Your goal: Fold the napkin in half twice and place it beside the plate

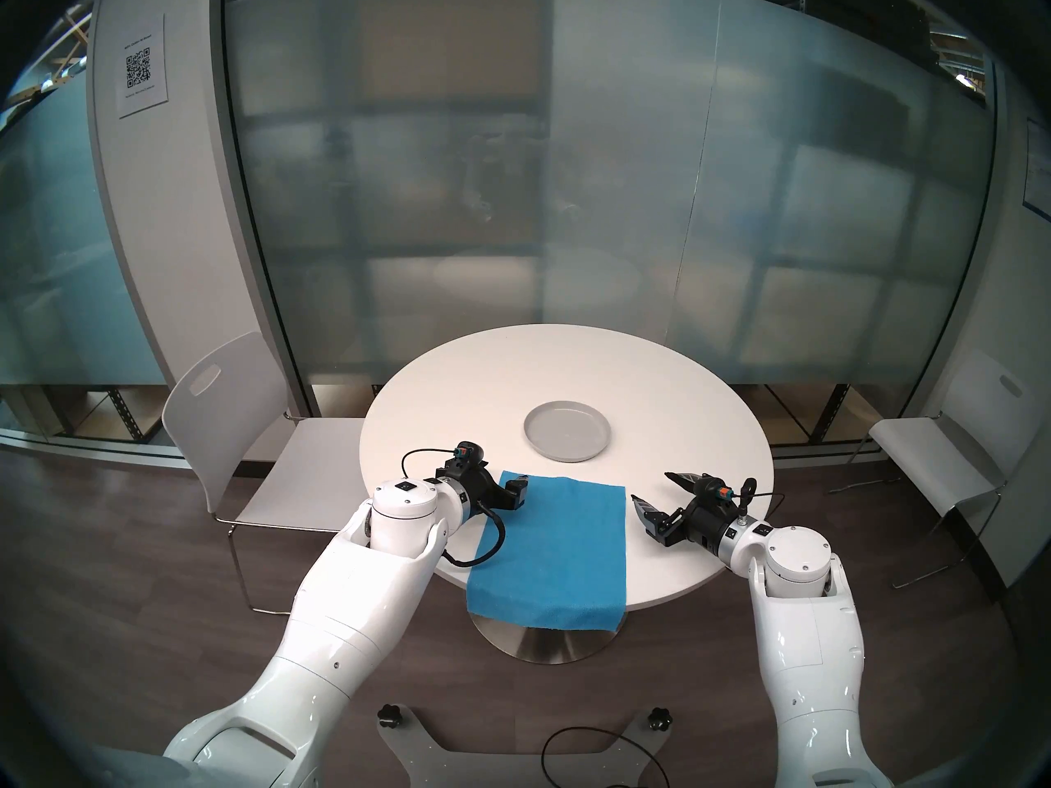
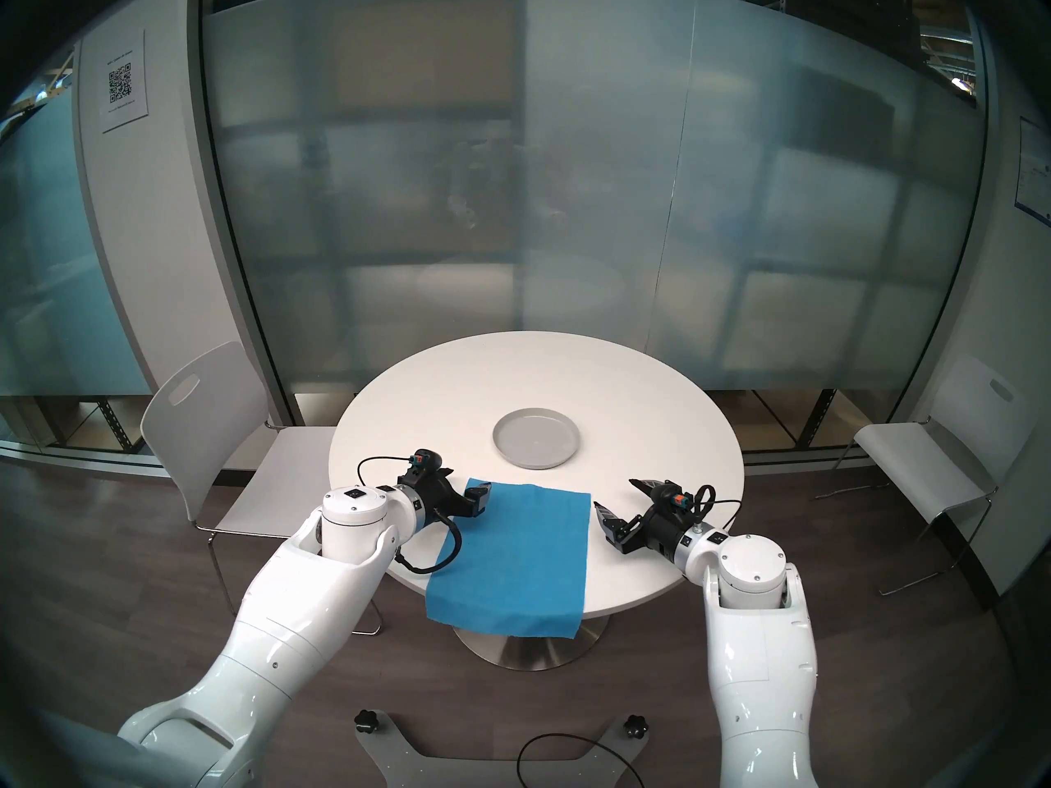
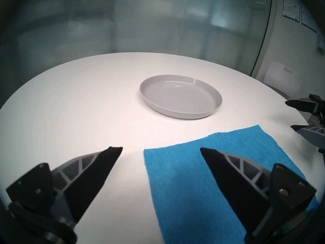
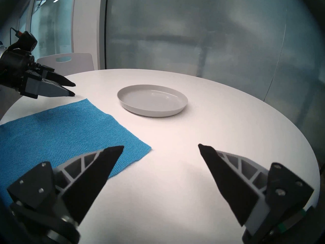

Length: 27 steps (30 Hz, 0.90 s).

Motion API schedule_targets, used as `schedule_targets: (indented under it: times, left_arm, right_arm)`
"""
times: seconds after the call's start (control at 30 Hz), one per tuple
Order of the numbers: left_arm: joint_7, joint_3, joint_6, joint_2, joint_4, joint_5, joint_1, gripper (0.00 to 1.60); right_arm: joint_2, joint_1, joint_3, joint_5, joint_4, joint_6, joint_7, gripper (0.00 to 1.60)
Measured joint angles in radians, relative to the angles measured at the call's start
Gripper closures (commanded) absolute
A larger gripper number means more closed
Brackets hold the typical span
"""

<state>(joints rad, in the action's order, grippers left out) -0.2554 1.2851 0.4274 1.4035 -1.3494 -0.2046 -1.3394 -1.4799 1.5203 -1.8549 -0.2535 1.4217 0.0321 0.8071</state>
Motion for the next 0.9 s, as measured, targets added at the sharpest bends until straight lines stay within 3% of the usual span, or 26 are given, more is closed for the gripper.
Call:
schedule_targets:
  times: [0.9]
  left_arm:
    - [-0.027, -0.01, -0.019, 0.016, 0.158, 0.015, 0.09, 0.0]
  right_arm:
    - [0.015, -0.082, 0.032, -0.005, -0.135, -0.01, -0.036, 0.09]
